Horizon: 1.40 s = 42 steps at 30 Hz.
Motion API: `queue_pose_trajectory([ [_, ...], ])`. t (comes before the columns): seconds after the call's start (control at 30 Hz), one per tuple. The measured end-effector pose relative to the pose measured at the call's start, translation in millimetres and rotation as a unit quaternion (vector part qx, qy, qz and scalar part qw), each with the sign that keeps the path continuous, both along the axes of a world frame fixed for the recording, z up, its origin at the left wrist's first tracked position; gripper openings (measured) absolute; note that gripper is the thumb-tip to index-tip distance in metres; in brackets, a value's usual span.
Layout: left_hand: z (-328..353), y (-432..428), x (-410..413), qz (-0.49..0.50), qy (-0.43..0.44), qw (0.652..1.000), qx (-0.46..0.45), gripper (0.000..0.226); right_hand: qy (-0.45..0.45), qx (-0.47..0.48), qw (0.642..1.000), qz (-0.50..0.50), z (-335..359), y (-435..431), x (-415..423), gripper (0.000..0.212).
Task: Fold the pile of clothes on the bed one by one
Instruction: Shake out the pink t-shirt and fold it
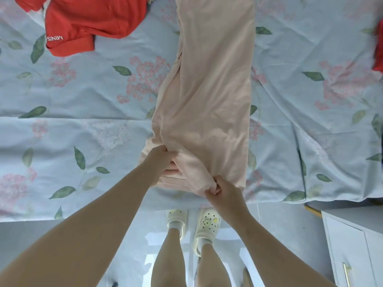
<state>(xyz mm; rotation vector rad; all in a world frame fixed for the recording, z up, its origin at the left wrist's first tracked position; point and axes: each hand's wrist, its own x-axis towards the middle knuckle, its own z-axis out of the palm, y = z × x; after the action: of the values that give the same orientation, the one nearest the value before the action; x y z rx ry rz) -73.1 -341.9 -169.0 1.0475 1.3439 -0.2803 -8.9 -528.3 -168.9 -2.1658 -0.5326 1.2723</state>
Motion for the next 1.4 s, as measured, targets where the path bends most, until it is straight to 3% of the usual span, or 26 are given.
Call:
queue_pose_trajectory([
  [0.07,0.5,5.3,-9.9,0.092,-0.035,0.995,0.003,0.021,0.045,0.040,0.998,0.024,4.5,-0.7,-8.3,0.011],
  [0.17,-6.3,15.7,-25.5,0.133,0.038,0.989,0.057,0.017,0.005,0.023,1.000,0.016,-2.1,-7.4,-12.7,0.020],
  [0.27,-3.3,14.1,-33.3,0.031,0.041,0.999,0.008,0.035,-0.106,-0.041,0.993,-0.035,-8.9,-15.7,-10.7,0.027],
  [0.37,3.3,15.8,-33.7,-0.068,0.012,0.998,-0.015,0.047,-0.148,-0.110,0.982,0.047,-9.1,-23.2,-15.4,0.052],
  [0.5,9.8,31.5,-39.4,0.007,-0.055,0.998,0.010,0.034,-0.219,-0.151,0.959,0.099,-15.7,-22.5,-25.8,0.065],
  [0.63,15.9,41.2,-45.8,0.007,-0.016,0.999,0.033,0.022,-0.345,-0.142,0.925,0.068,-26.3,-13.4,-32.2,0.067],
  [0.77,34.8,52.5,-28.2,0.127,-0.064,0.986,-0.091,0.013,-0.397,-0.111,0.910,0.049,-26.3,-3.4,-29.5,0.060],
  [0.93,58.0,57.1,-17.6,0.167,-0.114,0.966,-0.163,0.025,-0.419,-0.115,0.895,0.104,-25.3,5.7,-28.4,0.071],
  [1.03,61.6,57.2,-16.6,0.162,-0.114,0.967,-0.163,0.026,-0.409,-0.132,0.900,0.076,-23.2,4.8,-26.3,0.056],
  [1.17,50.5,55.5,-26.3,0.098,-0.083,0.984,-0.120,0.012,-0.345,-0.144,0.926,0.041,-20.4,-10.5,-20.8,0.025],
  [1.23,33.8,54.8,-37.0,-0.020,-0.027,0.999,-0.020,0.021,-0.335,-0.128,0.933,0.026,-17.5,-24.3,-18.0,0.017],
  [1.33,7.7,45.6,-52.0,-0.231,0.060,0.961,0.136,0.028,-0.318,-0.159,0.935,0.004,-12.4,-38.7,-11.1,0.015],
  [1.4,-3.7,35.2,-56.9,-0.277,0.086,0.946,0.143,0.029,-0.296,-0.215,0.930,0.041,-12.3,-40.8,-5.4,0.022],
])
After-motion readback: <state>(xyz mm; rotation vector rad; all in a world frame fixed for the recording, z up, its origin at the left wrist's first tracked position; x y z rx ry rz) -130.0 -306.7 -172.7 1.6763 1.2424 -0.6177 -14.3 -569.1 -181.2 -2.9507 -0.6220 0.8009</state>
